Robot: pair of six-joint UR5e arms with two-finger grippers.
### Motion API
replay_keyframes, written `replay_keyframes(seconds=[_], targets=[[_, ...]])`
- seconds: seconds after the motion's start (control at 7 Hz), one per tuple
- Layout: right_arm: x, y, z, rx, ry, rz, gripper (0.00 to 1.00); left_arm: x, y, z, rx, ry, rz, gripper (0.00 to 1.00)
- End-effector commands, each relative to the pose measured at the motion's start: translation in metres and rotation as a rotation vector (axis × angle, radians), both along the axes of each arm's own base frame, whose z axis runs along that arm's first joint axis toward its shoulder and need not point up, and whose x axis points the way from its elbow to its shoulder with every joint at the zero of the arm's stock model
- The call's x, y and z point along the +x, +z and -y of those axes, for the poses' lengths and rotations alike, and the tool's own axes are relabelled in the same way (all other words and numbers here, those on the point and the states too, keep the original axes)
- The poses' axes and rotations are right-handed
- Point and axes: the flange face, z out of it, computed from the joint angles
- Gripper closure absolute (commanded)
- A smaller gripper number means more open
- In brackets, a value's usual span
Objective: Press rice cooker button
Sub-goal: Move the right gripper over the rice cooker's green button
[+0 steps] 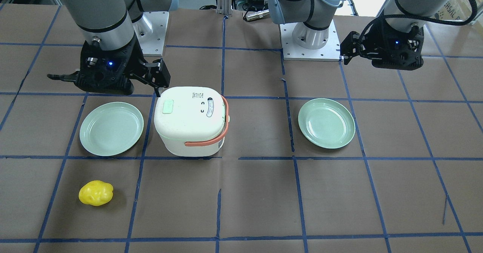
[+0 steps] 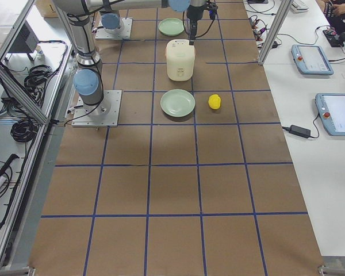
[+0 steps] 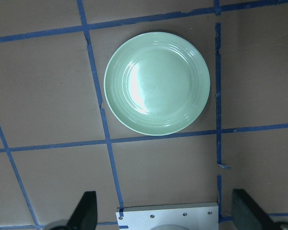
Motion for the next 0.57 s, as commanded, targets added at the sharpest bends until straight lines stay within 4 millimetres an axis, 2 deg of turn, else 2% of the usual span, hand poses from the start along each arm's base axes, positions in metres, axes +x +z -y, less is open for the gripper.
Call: replay_keyframes(seconds=[0.0, 0.14, 0.29, 0.43], targets=[[0.017, -0.022, 0.004, -0.015, -0.007, 0.086, 0.46, 0.000, 0.000, 0.000, 0.000, 0.000, 0.000, 0.00], [0.017, -0.036, 0.001, 0.012, 0.001, 0.085, 0.74, 0.000, 0.000, 0.000, 0.000, 0.000, 0.000, 0.00], [0.016, -0.055, -0.003, 0.046, 0.022, 0.081, 0.82, 0.000, 0.000, 0.000, 0.000, 0.000, 0.000, 0.00], [0.014, -0.067, -0.003, 0.043, 0.062, 0.084, 0.84, 0.000, 0.000, 0.000, 0.000, 0.000, 0.000, 0.00]])
